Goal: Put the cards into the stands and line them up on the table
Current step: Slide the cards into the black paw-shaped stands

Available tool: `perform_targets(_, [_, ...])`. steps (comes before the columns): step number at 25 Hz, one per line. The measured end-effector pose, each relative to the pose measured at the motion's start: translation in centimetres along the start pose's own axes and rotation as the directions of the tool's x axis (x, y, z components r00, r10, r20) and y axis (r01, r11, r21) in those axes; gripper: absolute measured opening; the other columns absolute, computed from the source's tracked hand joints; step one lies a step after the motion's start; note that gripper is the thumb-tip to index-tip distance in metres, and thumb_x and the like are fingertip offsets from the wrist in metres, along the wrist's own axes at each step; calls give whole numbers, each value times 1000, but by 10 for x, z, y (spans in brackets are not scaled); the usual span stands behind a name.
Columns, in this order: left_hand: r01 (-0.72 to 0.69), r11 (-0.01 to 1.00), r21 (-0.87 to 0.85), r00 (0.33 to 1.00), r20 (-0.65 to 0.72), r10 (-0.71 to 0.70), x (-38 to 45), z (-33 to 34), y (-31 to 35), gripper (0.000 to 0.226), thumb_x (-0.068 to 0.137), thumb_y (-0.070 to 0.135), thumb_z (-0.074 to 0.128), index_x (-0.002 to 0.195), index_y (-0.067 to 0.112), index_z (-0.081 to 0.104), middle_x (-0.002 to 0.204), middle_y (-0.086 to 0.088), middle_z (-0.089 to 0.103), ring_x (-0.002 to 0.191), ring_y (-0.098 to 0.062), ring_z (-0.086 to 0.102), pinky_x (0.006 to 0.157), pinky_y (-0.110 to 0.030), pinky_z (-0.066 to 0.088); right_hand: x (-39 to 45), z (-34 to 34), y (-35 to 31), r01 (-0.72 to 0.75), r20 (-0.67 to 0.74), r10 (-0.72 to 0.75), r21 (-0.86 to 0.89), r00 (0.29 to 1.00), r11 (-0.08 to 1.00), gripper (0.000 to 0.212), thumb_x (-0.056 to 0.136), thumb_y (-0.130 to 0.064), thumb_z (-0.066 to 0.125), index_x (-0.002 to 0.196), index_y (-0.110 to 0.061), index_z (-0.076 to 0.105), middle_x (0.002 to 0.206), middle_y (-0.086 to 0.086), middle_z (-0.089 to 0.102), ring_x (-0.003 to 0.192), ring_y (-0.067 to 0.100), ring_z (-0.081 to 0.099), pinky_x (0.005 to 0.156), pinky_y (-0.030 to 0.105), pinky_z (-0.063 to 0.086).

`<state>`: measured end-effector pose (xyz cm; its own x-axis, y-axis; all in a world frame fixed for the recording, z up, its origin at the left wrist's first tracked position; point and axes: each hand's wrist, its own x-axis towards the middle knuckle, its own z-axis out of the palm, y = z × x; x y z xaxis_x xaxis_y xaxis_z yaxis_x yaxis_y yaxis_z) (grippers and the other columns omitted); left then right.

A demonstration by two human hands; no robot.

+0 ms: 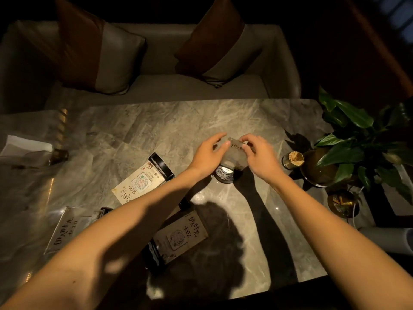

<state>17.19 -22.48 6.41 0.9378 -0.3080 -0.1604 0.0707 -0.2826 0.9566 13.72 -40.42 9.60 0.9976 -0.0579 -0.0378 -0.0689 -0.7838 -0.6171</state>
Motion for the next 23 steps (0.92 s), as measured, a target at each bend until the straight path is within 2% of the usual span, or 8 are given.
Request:
perform_targets(3, [-55, 998, 7, 998, -20, 55, 4, 3, 4, 23, 98, 19, 61, 115, 8, 73, 110, -3, 74, 104, -15, 68, 96, -33, 53, -3, 13, 2, 8, 43, -7, -38, 999, 999, 15, 98, -20, 54, 109, -29, 61, 102, 5, 65, 100, 23, 58, 87, 46, 50])
perform_targets(9, [11, 997, 81, 1000, 19, -13, -5, 6, 1, 32, 97, 19, 63, 127, 10, 67, 122, -4, 70, 110, -15, 66, 98, -26, 49, -18, 7, 2, -80, 31, 78, 47, 996, 996, 13, 96, -20, 62, 106, -16, 69, 98, 1, 72, 92, 22, 66, 84, 46, 53])
perform_targets(12, [71, 994, 81, 996, 44, -74, -18, -3, -5, 37, 97, 22, 63, 132, 13, 63, 125, -4, 68, 108, -15, 64, 98, -33, 52, -31, 8, -3, -127, 25, 126, 30, 992, 991, 30, 96, -18, 62, 126, -15, 63, 121, 6, 68, 113, 24, 62, 97, 43, 50])
perform_targets(14, [127, 988, 84, 989, 67, -133, -36, -16, -17, 36, 96, 25, 63, 130, 14, 63, 122, -4, 68, 108, -20, 66, 98, -44, 54, -48, 14, -9, -193, -73, 196, 45, 978, 980, 48, 95, -21, 64, 141, -14, 51, 139, 9, 56, 127, 24, 53, 107, 42, 44])
perform_targets(15, [156, 983, 94, 983, 83, -164, -48, -23, -25, 36, 96, 26, 62, 129, 14, 63, 120, -4, 68, 107, -22, 67, 97, -47, 55, -60, 19, -13, -242, -134, 252, 85, 958, 966, 54, 95, -21, 65, 145, -14, 46, 142, 9, 52, 130, 24, 50, 108, 41, 43])
perform_targets(17, [207, 961, 184, 965, 123, -231, -79, -36, -42, 35, 97, 27, 62, 128, 12, 64, 117, -4, 70, 103, -20, 67, 97, -40, 54, -91, 38, -27, -310, -186, 354, 227, 917, 923, 65, 94, -19, 66, 151, -17, 36, 147, 9, 46, 130, 21, 47, 108, 38, 42])
perform_targets(20, [228, 910, 346, 929, 204, -310, -127, -53, -71, 40, 97, 29, 61, 133, 13, 62, 115, 1, 69, 105, -15, 65, 89, -23, 48, -141, 82, -47, -385, -128, 455, 366, 881, 847, 72, 94, -16, 66, 156, -18, 28, 150, 8, 40, 131, 16, 44, 104, 26, 36])
perform_targets(23, [230, 878, 420, 902, 247, -354, -162, -63, -96, 48, 93, 35, 60, 137, 17, 58, 132, 0, 65, 116, -15, 62, 96, -26, 48, -178, 124, -57, -513, -8, 579, 456, 815, 728, 68, 94, -14, 66, 154, -12, 34, 148, 11, 45, 131, 22, 50, 101, 27, 39])
